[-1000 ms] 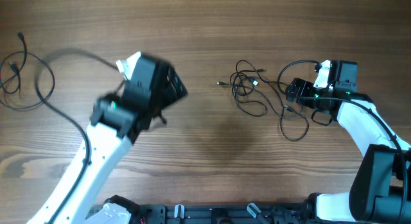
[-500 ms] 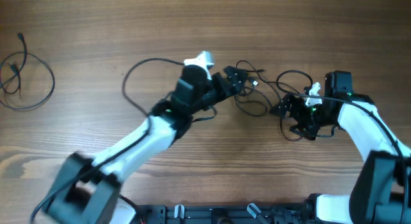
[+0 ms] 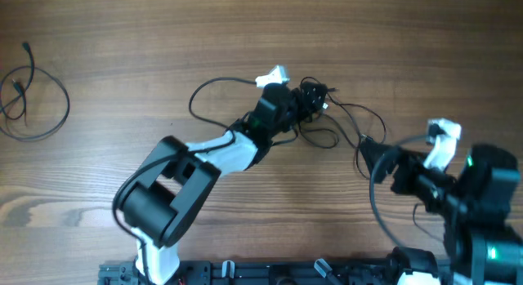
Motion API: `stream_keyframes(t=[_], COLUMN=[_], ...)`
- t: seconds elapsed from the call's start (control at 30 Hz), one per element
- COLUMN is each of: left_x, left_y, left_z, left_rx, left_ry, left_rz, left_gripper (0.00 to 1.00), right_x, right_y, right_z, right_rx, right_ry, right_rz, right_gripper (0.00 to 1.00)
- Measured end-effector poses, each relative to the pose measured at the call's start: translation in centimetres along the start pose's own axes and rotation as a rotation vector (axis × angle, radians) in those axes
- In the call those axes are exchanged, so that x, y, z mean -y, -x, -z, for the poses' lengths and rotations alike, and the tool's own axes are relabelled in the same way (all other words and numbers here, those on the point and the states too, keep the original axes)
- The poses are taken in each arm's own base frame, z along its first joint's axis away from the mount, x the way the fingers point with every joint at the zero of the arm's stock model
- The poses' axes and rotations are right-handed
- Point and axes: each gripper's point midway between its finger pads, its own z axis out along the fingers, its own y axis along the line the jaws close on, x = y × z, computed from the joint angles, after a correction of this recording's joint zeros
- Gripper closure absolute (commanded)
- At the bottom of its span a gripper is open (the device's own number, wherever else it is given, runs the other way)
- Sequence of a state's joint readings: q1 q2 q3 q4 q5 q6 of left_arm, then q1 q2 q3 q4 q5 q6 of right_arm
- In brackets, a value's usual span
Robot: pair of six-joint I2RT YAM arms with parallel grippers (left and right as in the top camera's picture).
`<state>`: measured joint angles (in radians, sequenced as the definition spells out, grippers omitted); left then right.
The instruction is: Untangle cables
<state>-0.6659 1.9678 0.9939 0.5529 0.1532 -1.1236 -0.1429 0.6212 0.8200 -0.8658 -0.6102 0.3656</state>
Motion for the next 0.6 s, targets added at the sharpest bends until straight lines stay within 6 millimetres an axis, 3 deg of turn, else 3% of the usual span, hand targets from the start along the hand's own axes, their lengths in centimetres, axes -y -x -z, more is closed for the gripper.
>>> stream_keyframes(t=[0.23,0.27,0.3,0.37,0.4,0.6], left_x=[1.7,1.8,2.1,2.5,2.6,2.9], left_y=[1.4,1.5,1.5,1.4,1.2,-1.3], left_z=[-3.9,-4.3,-4.7,-5.2,-5.3,-5.5], left_rx=[0.021,0.019,0.019,0.016,0.012,-0.1], left_ry=[-0.035,-0.034,-0.037,-0.046,-0.048,-0.062], left_rz=[-0.001,0.006,0.009,0.022,0.028,0.039], left_gripper=[0.29,0.37,0.51,0.9,0.96,0.96], right_x=[-0.9,-0.9,-0.9,-0.8,-0.8,-0.5], right_y=[0.4,0.5,0.7,0.8,0.8,0.8], right_z=[1.1,1.0,0.9,0.7,0.6,0.4], right_rx=[0.057,0.06,0.062,0.058,0.054,0.048], right_ry=[0.022,0.023,0.024,0.023,0.022,0.013], right_rz=[0.031,0.021,0.014,0.001,-0.005,-0.022], right_gripper=[0.0,0.0,0.0,0.0,0.0,0.0])
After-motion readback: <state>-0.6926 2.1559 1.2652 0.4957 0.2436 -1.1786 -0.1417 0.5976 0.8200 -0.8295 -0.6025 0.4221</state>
